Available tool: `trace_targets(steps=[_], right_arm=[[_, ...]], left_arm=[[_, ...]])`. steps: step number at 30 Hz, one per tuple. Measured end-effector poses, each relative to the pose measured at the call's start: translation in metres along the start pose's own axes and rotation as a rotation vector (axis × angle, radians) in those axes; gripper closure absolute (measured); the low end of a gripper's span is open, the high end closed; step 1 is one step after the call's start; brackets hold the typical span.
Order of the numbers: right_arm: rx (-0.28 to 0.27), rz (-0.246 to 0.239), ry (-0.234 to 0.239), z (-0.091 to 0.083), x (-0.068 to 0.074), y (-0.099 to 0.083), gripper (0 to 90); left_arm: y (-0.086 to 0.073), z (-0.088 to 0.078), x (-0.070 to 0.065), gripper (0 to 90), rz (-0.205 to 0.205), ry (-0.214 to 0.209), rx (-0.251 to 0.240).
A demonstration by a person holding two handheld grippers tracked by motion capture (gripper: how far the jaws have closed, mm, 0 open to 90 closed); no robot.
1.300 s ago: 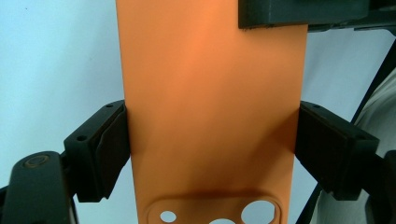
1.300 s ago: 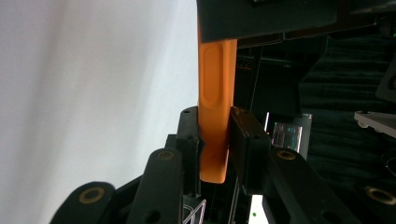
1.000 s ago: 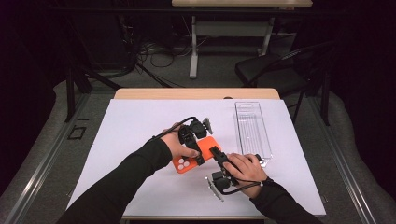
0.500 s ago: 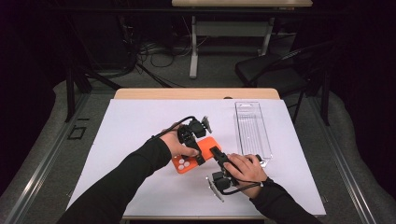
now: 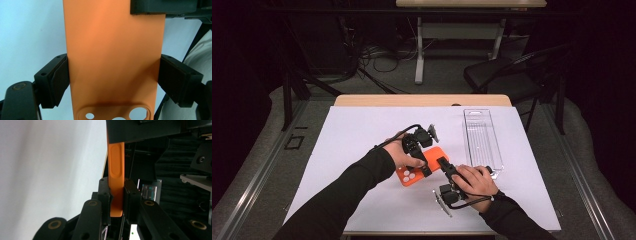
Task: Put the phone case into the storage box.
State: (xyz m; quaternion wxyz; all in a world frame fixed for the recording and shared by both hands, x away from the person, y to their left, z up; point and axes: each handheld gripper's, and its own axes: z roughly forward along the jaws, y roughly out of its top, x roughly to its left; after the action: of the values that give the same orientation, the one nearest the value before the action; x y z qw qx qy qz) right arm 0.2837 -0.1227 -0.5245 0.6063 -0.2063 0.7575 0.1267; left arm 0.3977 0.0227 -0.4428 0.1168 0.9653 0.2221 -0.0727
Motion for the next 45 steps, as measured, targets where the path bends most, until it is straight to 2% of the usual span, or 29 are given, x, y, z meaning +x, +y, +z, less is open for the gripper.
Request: trace_targets(steps=[3,7,14,33,39,45], right_arm=[[0.022,-0.010,0.022,-0.0019,-0.0019,0.0006,79.5],[0.014,-0.011,0.002,-0.0020,-0.0007,0.0005,79.6],[0.013,-0.014,-0.002,-0.0018,-0.0014,0.0009,79.7],[0.017,-0.003,0.017,-0.0023,-0.0007,0.0004,79.9],[0.008,0.000,0.003,-0.0021,-0.0006,-0.0005,79.9],[0.010,0.008,0.010,-0.0024,-0.0004,-0.0006,80.0]], left_arm=[[-0.0003,-0.0006,-0.0002,16.0,-0.002,0.000,-0.007],[-0.0005,-0.0014,-0.0003,15.9,-0.001,-0.003,-0.001],[-0.0011,-0.0018,-0.0002,15.9,-0.006,-0.005,-0.006],[-0.0007,0.0001,0.0031,15.9,-0.013,-0.032,0.000],[-0.0008,-0.0002,0.0031,15.8,-0.020,-0.037,-0.006],[-0.0010,0.0007,0.0034,15.8,-0.025,-0.043,-0.007]])
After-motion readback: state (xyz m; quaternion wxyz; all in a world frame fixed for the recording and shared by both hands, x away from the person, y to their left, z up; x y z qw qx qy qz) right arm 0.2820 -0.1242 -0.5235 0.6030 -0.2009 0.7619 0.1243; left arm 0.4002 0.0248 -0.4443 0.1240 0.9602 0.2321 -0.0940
